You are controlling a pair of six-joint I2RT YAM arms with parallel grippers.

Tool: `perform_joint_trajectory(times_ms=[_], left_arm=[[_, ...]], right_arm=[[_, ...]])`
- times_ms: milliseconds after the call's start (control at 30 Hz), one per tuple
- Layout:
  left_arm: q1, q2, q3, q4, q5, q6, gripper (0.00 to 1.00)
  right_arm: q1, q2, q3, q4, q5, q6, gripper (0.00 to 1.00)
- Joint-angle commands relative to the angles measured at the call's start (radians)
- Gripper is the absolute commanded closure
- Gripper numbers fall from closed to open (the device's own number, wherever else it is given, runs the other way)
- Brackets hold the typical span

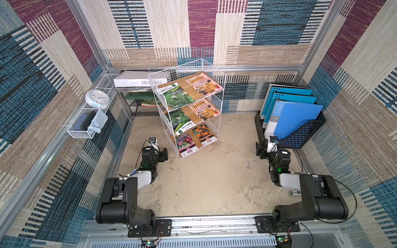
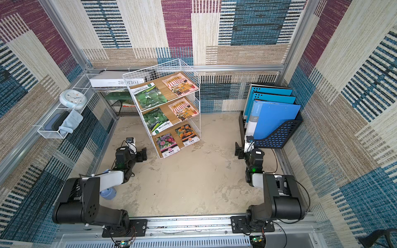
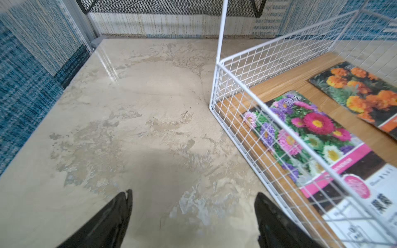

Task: Take the seed bag off the shelf
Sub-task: Adjust the shelf at the center of the board.

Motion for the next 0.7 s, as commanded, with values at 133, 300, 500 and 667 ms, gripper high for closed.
perform_joint_trajectory(times_ms=[133, 300, 500, 667], left_arm=[[-0.038, -0.447, 0.014, -0.247, -0.154, -0.108, 0.14], [-0.139, -0.662, 0.026, -0.378, -0.195, -0.15, 0.03], [-0.371, -0.717, 0.057, -0.423, -0.316, -0.097, 0.01], [-0.487, -0.703, 0.094, -0.469, -0.425, -0.014, 0.01]], right_arm=[[0.119, -0.147, 0.244, -0.415, -0.253, 0.001, 0.15], [0.233, -0.137, 0.381, -0.455, -0.346, -0.001, 0.16], [0.275, -0.017, 0.604, -0.494, -0.438, -0.003, 0.2], [0.281, 0.072, 0.732, -0.502, -0.484, 0.017, 0.2]])
